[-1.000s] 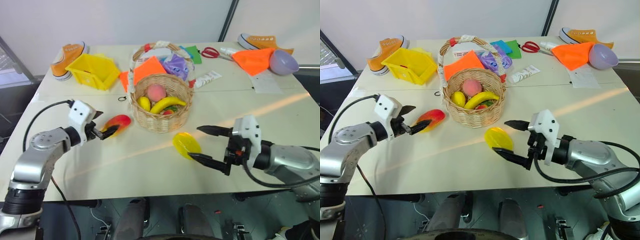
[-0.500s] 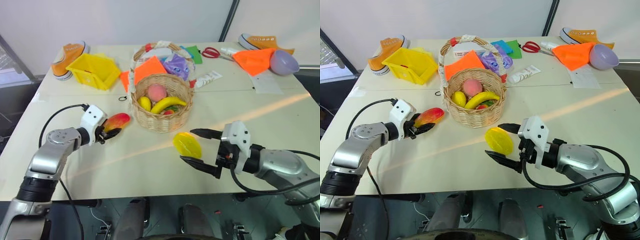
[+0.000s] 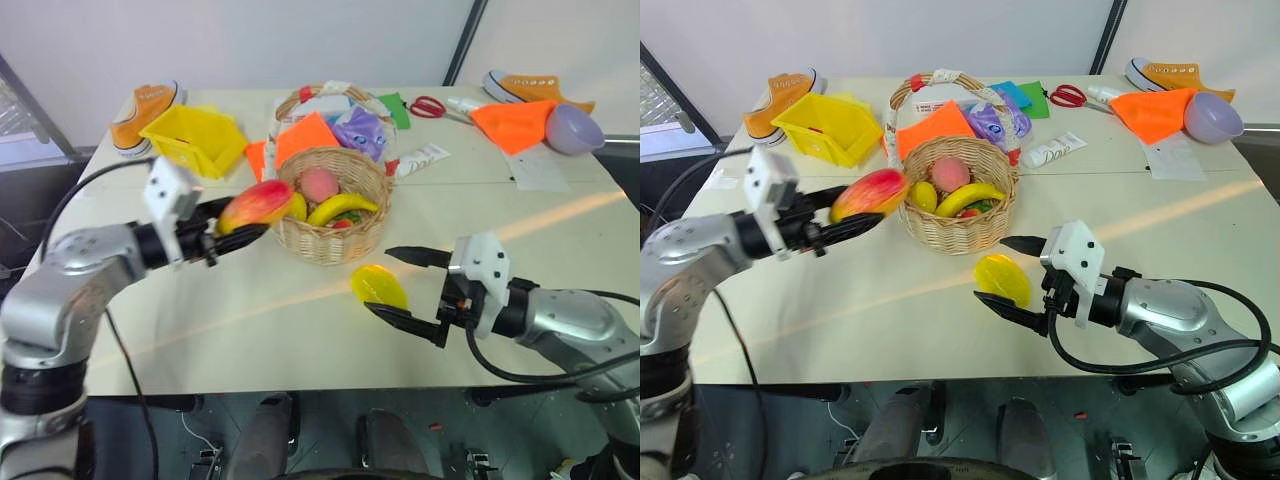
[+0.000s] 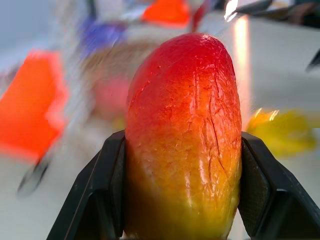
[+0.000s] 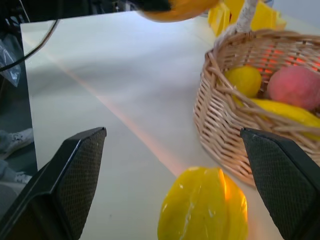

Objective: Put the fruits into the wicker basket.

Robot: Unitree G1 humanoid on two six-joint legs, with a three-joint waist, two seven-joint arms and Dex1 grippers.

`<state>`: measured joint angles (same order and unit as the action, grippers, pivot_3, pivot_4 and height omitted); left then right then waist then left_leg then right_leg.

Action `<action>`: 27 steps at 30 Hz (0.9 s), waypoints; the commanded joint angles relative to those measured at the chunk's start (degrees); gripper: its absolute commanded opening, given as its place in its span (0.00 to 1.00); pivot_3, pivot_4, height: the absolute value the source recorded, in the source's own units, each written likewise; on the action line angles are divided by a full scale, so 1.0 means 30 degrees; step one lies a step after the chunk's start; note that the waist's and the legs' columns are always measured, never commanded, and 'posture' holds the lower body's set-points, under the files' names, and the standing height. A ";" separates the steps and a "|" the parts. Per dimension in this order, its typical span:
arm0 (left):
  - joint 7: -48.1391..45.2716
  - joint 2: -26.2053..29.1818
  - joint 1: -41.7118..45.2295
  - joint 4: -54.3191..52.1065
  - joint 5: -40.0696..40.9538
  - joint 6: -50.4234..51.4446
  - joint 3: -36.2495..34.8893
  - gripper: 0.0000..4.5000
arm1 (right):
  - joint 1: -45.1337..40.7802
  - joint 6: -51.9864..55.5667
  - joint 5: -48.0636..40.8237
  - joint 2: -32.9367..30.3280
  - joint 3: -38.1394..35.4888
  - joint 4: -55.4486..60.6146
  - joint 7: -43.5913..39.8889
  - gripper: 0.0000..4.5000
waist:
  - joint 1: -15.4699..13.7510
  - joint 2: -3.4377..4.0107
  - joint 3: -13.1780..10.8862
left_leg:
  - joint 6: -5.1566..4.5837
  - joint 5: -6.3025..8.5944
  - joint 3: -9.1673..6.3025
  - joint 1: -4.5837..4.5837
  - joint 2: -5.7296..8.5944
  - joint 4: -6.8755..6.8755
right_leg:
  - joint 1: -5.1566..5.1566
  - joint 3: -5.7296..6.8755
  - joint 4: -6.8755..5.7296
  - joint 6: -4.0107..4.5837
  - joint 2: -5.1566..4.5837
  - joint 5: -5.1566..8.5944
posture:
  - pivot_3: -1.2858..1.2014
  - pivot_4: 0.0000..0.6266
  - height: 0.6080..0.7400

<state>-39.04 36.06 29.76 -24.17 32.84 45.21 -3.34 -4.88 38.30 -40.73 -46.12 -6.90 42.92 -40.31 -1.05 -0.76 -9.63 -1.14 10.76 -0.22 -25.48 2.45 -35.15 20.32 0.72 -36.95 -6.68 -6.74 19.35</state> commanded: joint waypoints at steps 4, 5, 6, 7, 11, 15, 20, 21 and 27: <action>0.2878 -0.2989 0.3448 0.3288 -0.3310 -0.0471 0.3416 0.52 | -0.0261 -0.0194 0.0418 -0.0022 0.0089 0.0044 0.0166 1.00 | 0.0128 -0.0041 -0.0024 | -0.0052 -0.0036 -0.0003 -0.0009 -0.0003 -0.0004 | -0.0017 -0.0024 -0.0041 -0.0114 0.0065 -0.0062 | 0.52 0.24 1.00; 0.2676 -0.3217 0.3703 0.3688 -0.3580 -0.0856 0.3717 0.62 | -0.0169 -0.0113 0.0450 0.0042 0.0056 0.0098 0.0343 1.00 | 0.0146 -0.0040 -0.0024 | -0.0058 -0.0042 -0.0014 -0.0007 -0.0009 -0.0003 | -0.0003 -0.0043 -0.0052 -0.0141 0.0096 -0.0075 | 0.52 0.24 1.00; 0.2729 -0.3527 0.4036 0.4199 -0.3828 -0.1081 0.3827 0.74 | -0.0036 -0.0051 0.0486 0.0122 0.0012 0.0166 0.0521 1.00 | 0.0137 -0.0041 -0.0025 | -0.0059 -0.0043 -0.0016 -0.0007 -0.0009 0.0005 | 0.0015 -0.0065 -0.0060 -0.0179 0.0108 -0.0092 | 0.52 0.24 1.00; 0.2757 -0.3746 0.4336 0.4644 -0.4016 -0.1265 0.3886 0.83 | 0.0149 -0.0005 0.0503 0.0183 -0.0058 0.0249 0.0683 1.00 | 0.0118 -0.0043 -0.0027 | -0.0060 -0.0045 -0.0017 -0.0016 -0.0011 0.0022 | 0.0034 -0.0065 -0.0061 -0.0188 0.0112 -0.0089 | 0.52 0.24 1.00; 0.1581 -0.3501 0.4411 0.4664 -0.3749 -0.1912 0.3394 0.99 | 0.0716 0.0376 0.0405 0.0371 -0.0329 0.0400 0.1517 1.00 | 0.0115 -0.0046 -0.0031 | -0.0057 -0.0045 -0.0022 -0.0064 -0.0012 0.0038 | 0.0076 -0.0060 -0.0053 -0.0204 0.0117 -0.0082 | 0.52 0.24 1.00; -0.1340 -0.1938 0.2549 0.3493 -0.1505 -0.2302 0.1293 0.99 | 0.1285 0.1357 0.0243 0.0648 -0.0287 0.0236 0.2575 1.00 | 0.0199 -0.0036 -0.0035 | -0.0054 -0.0044 -0.0019 -0.0067 -0.0011 0.0018 | 0.0074 -0.0065 -0.0051 -0.0201 0.0109 -0.0083 | 0.52 0.24 1.00; -0.5415 0.1339 -0.1726 0.1754 -0.0424 -0.4151 -0.0453 0.99 | 0.1477 0.1791 0.1554 0.1569 0.1363 -0.0934 0.3706 1.00 | 0.0332 -0.0022 -0.0043 | -0.0037 -0.0037 -0.0019 0.0003 -0.0032 0.0044 | 0.0045 -0.0074 -0.0053 -0.0111 0.0101 -0.0046 | 0.52 0.24 1.00; -0.5676 0.1648 -0.2326 0.1571 -0.0409 -0.4492 -0.0668 0.99 | 0.1324 0.1846 0.1790 0.1865 0.1526 -0.1312 0.4010 1.00 | 0.0277 -0.0012 -0.0049 | -0.0028 -0.0031 -0.0019 0.0002 -0.0032 0.0040 | 0.0056 -0.0074 -0.0047 -0.0098 0.0093 -0.0044 | 0.52 0.24 1.00; -0.6324 0.2258 -0.4672 0.0334 -0.0333 -0.5631 -0.1096 1.00 | 0.0804 0.1990 0.1798 0.2911 0.1428 -0.2722 0.4075 0.94 | 0.0115 0.0008 -0.0061 | 0.0004 -0.0002 -0.0008 -0.0013 -0.0029 0.0056 | 0.0045 -0.0074 0.0171 0.0035 0.0073 -0.0124 | 0.52 0.24 1.00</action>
<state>-57.53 42.35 15.99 -20.71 30.79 29.52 -5.41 -1.70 44.64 -35.01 -37.54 -1.61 34.47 -27.61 -0.71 -0.73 -9.82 -1.14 10.75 -0.23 -25.53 2.36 -34.98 20.45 0.49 -36.37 -6.54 -6.52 18.96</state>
